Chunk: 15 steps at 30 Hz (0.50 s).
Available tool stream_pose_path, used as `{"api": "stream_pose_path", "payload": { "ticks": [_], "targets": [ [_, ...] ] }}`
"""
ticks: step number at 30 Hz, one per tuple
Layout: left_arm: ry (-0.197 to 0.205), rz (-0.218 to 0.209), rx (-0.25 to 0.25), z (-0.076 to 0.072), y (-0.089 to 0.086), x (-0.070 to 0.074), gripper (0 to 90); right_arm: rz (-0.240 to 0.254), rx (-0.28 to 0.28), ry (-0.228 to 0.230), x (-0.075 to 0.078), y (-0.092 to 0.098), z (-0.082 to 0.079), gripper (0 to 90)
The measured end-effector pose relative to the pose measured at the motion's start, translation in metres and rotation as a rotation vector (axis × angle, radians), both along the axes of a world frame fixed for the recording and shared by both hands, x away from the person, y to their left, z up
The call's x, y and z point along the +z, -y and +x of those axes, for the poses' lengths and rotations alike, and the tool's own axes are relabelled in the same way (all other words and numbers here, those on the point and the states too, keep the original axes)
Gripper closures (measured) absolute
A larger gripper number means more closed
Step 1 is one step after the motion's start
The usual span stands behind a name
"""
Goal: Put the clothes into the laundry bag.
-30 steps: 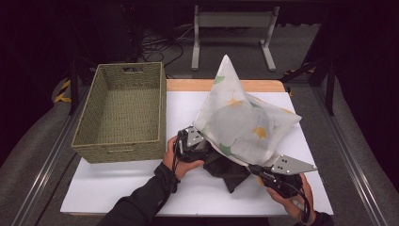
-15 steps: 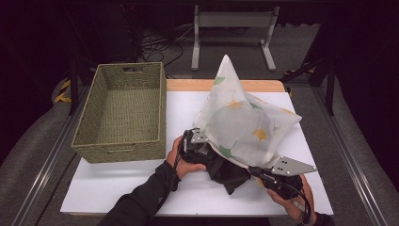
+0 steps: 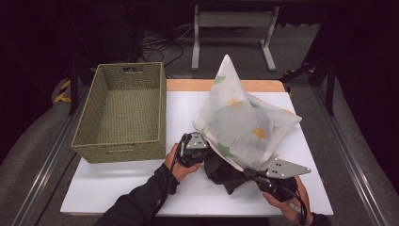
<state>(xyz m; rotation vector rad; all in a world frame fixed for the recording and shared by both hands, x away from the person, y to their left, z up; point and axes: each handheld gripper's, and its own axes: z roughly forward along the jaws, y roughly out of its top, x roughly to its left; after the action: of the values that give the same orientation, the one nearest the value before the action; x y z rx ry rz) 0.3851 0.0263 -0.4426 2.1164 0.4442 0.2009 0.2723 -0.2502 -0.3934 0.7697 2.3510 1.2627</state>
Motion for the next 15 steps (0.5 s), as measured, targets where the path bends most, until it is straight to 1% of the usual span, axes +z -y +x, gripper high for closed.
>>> {"api": "stream_pose_path", "payload": {
  "ticks": [1, 2, 3, 4, 5, 6, 7, 8, 9, 10, 11, 12, 13, 14, 15],
  "targets": [
    [-0.002, -0.032, -0.030, -0.005, -0.001, 0.004, 85.6, 0.002, 0.008, 0.002, 0.001, -0.002, -0.001, 88.4],
    [0.008, -0.046, -0.051, -0.007, -0.002, 0.007, 78.9, -0.002, 0.017, 0.009, 0.003, -0.006, -0.003, 88.4],
    [0.014, -0.069, -0.065, -0.012, -0.004, 0.010, 70.4, -0.006, 0.020, 0.015, 0.004, -0.008, -0.004, 88.4],
    [0.023, -0.080, -0.088, -0.017, -0.005, 0.012, 58.0, -0.010, 0.022, 0.020, 0.005, -0.011, -0.006, 88.4],
    [0.017, -0.079, -0.102, -0.020, -0.005, 0.012, 42.5, -0.015, 0.023, 0.027, 0.005, -0.012, -0.007, 88.4],
    [0.014, -0.063, -0.111, -0.024, -0.004, 0.011, 31.1, -0.016, 0.017, 0.032, 0.005, -0.012, -0.007, 88.4],
    [0.012, -0.046, -0.101, -0.027, -0.001, 0.009, 24.2, -0.014, 0.009, 0.032, 0.006, -0.012, -0.006, 88.4],
    [0.011, -0.023, -0.090, -0.030, 0.004, 0.005, 19.3, -0.010, 0.002, 0.030, 0.006, -0.011, -0.006, 88.4],
    [0.011, -0.023, -0.090, -0.030, 0.004, 0.005, 14.1, -0.010, 0.002, 0.030, 0.006, -0.011, -0.006, 88.4],
    [0.011, -0.007, -0.080, -0.029, 0.009, 0.003, 14.1, -0.008, 0.001, 0.029, 0.006, -0.011, -0.005, 88.4],
    [0.007, 0.000, -0.056, -0.026, 0.017, 0.000, 12.0, -0.010, 0.000, 0.030, 0.005, -0.011, -0.004, 88.3],
    [-0.019, -0.021, -0.039, -0.021, 0.023, -0.004, 10.6, -0.018, -0.001, 0.028, 0.004, -0.012, -0.003, 88.3],
    [-0.042, -0.025, -0.033, -0.016, 0.030, -0.007, 10.2, -0.026, 0.000, 0.025, 0.002, -0.014, -0.003, 88.1],
    [-0.057, -0.016, -0.026, -0.012, 0.036, -0.010, 10.0, -0.034, 0.002, 0.024, 0.001, -0.015, -0.002, 88.0],
    [-0.043, -0.010, -0.020, -0.009, 0.041, -0.012, 9.4, -0.041, 0.001, 0.020, -0.001, -0.015, -0.002, 87.8]
  ]
}}
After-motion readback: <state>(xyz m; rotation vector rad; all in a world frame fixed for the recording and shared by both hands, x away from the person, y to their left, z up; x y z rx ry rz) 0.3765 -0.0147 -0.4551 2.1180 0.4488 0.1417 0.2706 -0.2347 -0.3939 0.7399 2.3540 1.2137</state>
